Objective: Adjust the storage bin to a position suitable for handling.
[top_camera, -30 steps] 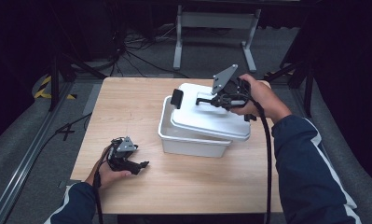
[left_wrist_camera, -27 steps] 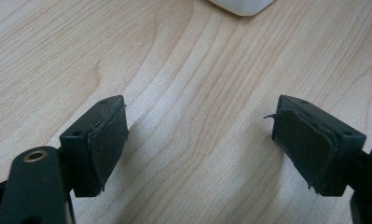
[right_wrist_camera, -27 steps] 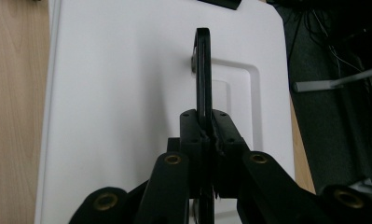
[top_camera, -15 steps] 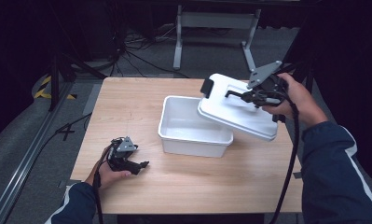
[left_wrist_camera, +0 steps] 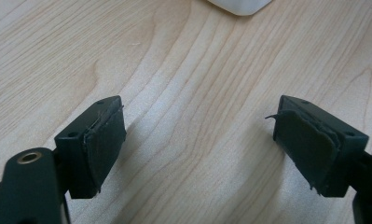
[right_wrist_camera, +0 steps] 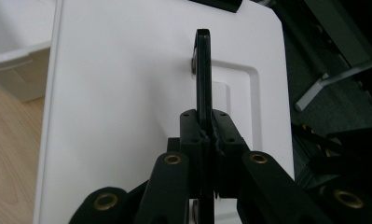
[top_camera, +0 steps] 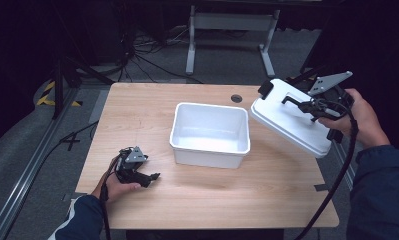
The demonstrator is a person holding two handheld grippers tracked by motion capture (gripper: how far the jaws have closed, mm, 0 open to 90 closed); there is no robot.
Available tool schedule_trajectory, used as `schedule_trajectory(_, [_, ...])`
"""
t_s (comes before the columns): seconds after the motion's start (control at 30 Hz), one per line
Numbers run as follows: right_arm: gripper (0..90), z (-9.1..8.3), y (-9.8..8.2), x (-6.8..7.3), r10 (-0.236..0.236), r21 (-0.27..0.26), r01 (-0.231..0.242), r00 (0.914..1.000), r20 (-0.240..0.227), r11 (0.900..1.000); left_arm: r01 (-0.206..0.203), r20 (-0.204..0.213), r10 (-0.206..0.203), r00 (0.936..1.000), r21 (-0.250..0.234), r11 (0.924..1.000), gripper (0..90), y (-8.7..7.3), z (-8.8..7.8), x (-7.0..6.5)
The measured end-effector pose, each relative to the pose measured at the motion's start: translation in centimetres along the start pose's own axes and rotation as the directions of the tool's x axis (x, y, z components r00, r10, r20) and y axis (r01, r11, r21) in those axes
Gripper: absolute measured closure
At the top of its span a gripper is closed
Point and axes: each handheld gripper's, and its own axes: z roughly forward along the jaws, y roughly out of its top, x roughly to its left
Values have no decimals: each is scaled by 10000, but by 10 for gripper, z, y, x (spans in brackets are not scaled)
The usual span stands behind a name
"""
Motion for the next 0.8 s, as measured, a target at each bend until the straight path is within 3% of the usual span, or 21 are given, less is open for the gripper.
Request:
schedule_trajectory(0.27, [849, 13, -24, -6, 631, 433, -630, 9980, -11, 9971, -1, 28, 1, 10000, 4, 10000, 167, 0, 0, 0])
schedule_trajectory(0.63, [849, 52, -40, 2, 938, 1213, -920, 9955, -91, 9883, 22, 35, -22, 10000, 32, 10000, 166, 0, 0, 0])
schedule_trajectory(0.8, [848, 70, -42, 7, 1334, 1484, -1308, 9910, -75, 9802, -6, 30, 6, 10000, 16, 10000, 165, 0, 0, 0])
